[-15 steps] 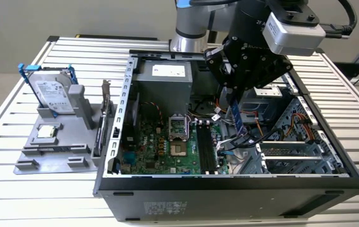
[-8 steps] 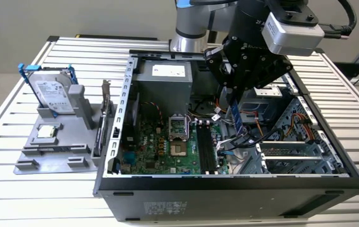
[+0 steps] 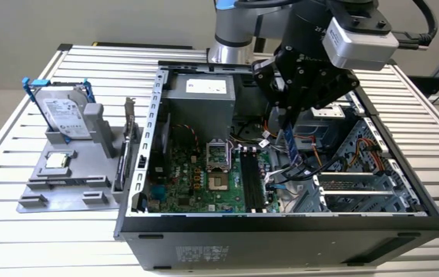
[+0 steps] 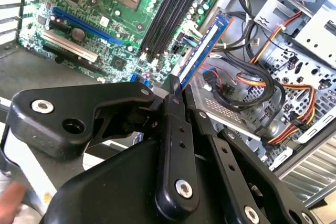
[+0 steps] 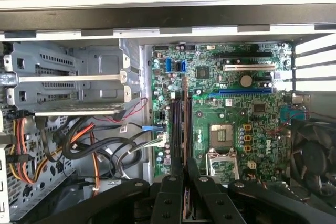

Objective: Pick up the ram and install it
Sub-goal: 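Insert the ram into the slot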

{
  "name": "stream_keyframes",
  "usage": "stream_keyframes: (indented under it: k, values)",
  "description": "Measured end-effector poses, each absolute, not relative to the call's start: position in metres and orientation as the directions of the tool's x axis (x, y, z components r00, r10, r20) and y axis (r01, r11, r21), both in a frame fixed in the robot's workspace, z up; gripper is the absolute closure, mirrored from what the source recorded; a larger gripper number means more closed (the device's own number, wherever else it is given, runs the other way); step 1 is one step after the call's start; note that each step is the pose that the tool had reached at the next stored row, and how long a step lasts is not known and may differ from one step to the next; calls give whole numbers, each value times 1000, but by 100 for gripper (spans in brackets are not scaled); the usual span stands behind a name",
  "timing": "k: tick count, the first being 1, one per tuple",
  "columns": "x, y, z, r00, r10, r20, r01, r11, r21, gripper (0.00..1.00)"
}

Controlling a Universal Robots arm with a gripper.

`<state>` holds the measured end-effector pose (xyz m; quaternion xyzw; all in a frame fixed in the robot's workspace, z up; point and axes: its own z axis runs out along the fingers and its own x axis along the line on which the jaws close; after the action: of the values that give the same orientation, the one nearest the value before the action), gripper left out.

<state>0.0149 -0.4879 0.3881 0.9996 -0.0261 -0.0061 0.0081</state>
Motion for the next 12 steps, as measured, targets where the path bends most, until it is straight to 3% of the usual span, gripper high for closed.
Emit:
stream_keyframes:
  k: [12]
  values:
    - [29, -488, 385, 999, -52, -12, -52, -999, 16, 100]
